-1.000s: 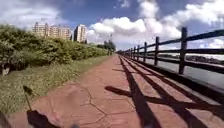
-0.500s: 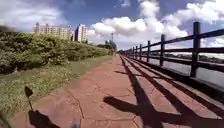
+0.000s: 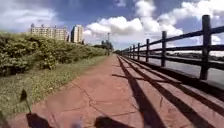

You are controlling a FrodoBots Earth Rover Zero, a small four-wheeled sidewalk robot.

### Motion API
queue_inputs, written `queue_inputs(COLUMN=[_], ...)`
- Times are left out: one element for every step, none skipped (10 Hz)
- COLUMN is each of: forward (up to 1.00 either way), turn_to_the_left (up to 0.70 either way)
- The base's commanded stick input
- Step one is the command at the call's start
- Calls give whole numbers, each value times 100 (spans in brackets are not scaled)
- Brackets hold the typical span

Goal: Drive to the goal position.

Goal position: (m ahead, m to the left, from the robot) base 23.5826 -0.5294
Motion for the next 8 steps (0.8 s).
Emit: queue_inputs(forward=[85,85,85,85,85,85,85,85], turn_to_the_left=[0,0,0,0,0,0,-34,-21])
